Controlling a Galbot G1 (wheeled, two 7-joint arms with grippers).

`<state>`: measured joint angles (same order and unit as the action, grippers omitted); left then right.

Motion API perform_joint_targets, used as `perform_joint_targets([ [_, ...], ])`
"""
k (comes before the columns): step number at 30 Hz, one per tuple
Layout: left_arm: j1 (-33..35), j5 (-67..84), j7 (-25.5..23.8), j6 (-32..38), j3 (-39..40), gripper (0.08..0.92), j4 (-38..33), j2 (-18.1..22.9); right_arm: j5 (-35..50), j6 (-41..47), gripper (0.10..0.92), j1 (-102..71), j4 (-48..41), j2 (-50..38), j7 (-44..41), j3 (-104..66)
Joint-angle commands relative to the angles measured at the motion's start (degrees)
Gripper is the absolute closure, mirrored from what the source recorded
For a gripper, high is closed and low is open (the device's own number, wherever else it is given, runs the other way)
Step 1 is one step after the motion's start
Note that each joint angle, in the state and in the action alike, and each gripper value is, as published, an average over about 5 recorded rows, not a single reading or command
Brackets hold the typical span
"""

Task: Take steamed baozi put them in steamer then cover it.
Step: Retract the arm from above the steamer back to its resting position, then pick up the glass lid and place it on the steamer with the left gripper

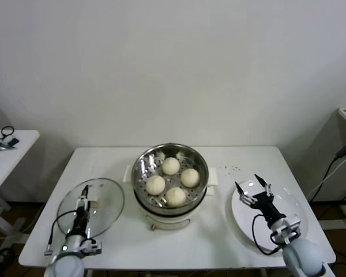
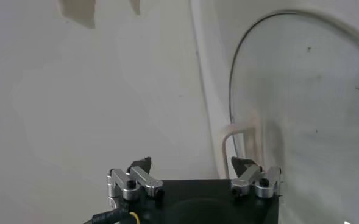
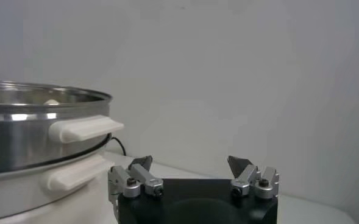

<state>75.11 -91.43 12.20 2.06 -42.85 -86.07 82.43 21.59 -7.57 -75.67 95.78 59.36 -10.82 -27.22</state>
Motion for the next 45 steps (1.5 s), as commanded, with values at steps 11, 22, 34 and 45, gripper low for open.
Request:
perform_joint_targets([
  [11, -3.16, 3.1, 1.36, 1.17, 1.0, 0.178, 4.39, -1.16, -2.4, -0.72, 0.203, -0.94, -0.54, 1.35, -0.44, -0.4],
  [22, -2.87, 3.57, 1.57, 2.32, 1.2, 0.423, 4.8, -1.19, -3.16, -1.09, 0.203, -1.1, -1.04, 2.09, -0.73, -0.49],
  [34, -0.82, 6.54, 2.24, 1.69, 1.67, 0.77, 0.43, -1.66, -3.46, -1.52, 0.203, -0.85, -1.54, 2.41, -1.05, -0.57],
  [45, 8.59, 10.33, 2.08, -3.9, 2.05, 0.849, -14.74, -3.1, -3.41, -1.47, 0.203, -0.31, -1.47, 1.99, -1.1, -0.48],
])
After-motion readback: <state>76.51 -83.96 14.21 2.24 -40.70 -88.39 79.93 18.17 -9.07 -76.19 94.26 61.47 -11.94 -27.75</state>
